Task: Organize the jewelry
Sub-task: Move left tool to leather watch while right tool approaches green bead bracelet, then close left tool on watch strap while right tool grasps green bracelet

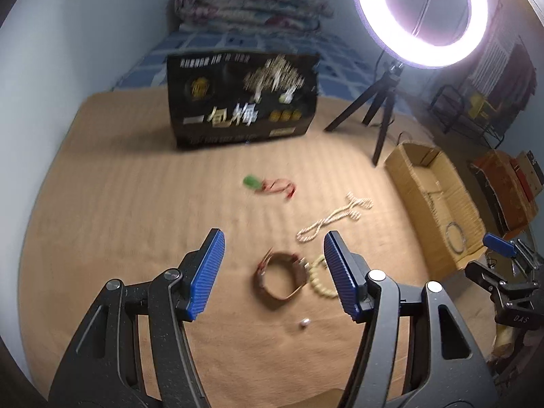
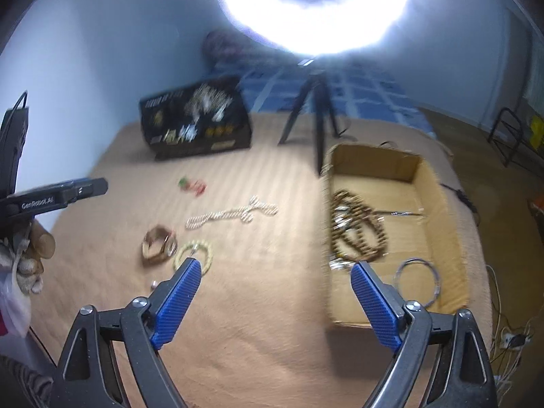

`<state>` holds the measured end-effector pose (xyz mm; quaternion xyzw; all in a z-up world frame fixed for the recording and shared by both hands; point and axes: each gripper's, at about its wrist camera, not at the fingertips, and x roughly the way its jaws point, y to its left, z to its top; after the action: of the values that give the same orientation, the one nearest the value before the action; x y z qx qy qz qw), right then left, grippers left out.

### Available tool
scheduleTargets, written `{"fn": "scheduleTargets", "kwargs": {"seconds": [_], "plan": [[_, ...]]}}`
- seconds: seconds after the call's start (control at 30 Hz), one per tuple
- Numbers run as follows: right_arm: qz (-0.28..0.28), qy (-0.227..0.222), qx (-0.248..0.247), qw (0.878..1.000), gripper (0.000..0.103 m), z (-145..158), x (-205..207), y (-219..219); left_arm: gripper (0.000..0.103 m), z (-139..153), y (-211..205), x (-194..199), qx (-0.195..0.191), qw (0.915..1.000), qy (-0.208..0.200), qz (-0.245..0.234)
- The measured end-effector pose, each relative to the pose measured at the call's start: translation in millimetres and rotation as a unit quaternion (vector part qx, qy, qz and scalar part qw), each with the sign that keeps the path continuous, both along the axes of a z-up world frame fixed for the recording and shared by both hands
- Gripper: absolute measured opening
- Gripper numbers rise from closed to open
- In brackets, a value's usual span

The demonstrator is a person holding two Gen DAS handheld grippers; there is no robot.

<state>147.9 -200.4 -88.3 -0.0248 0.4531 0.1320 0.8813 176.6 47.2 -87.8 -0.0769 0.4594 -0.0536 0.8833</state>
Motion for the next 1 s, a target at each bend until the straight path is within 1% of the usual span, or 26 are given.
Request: {"fn": "scheduleTargets", "kwargs": {"seconds": [0.03,0.1,0.17,0.23,0.27,0.3,0.37,0.43,0.57,0.63,0.77,0.83,0.97,1.0], "plan": [[0.004,0.008,0.0,1.0,0.081,-4.5,2.1,4.6,0.062,-9.4,1.9,0.3,0.0,1.0,0.008,-0.001],[0.009,0.034,0.009,0.999,0.077,-16.0,10.0,12.5,0.062,-23.1,1.3,0.5,0.0,0.9998,0.019,-0.006],[0.009,0.052,0.019,0.998,0.07,-24.6,16.2,16.5,0.054,-35.2,0.2,1.4,-0.001,0.9995,0.03,-0.013],[0.008,0.073,0.029,0.997,0.058,-34.5,25.0,22.8,0.051,-45.9,0.5,3.4,-0.007,0.999,0.042,-0.016],[0.009,0.078,0.03,0.996,0.057,-37.5,27.2,25.5,0.046,-50.9,1.5,4.0,-0.01,0.9987,0.047,-0.016],[0.012,0.083,0.03,0.996,0.054,-41.6,30.6,29.4,0.043,-58.1,2.5,5.6,-0.016,0.9981,0.058,-0.017],[0.02,0.093,0.027,0.995,0.051,-51.2,36.7,39.3,0.041,-67.4,5.3,8.4,-0.027,0.9971,0.07,-0.015],[0.025,0.105,0.029,0.994,0.044,-59.1,41.9,46.9,0.038,-75.2,6.9,10.9,-0.034,0.9963,0.078,-0.013],[0.025,0.138,0.057,0.988,0.038,-79.8,53.9,58.3,0.036,-85.3,11.2,16.0,-0.043,0.9951,0.089,-0.007],[0.027,0.146,0.058,0.987,0.035,-86.8,57.7,64.0,0.033,-91.7,12.9,19.3,-0.052,0.9939,0.098,-0.004],[0.026,0.156,0.053,0.986,0.032,-96.7,63.3,70.4,0.032,-101.8,10.7,23.3,-0.05,0.9929,0.108,-0.005],[0.024,0.161,0.051,0.985,0.029,-102.2,65.7,72.1,0.03,-106.6,10.5,24.0,-0.052,0.9922,0.114,-0.007],[0.016,0.17,0.061,0.983,0.027,-109.4,70.1,72.7,0.028,-111.1,9.2,25.5,-0.056,0.9913,0.119,-0.007],[0.016,0.17,0.061,0.983,0.025,-109.6,71.3,73.8,0.027,-111.3,8.8,25.6,-0.055,0.9913,0.119,-0.007]]}}
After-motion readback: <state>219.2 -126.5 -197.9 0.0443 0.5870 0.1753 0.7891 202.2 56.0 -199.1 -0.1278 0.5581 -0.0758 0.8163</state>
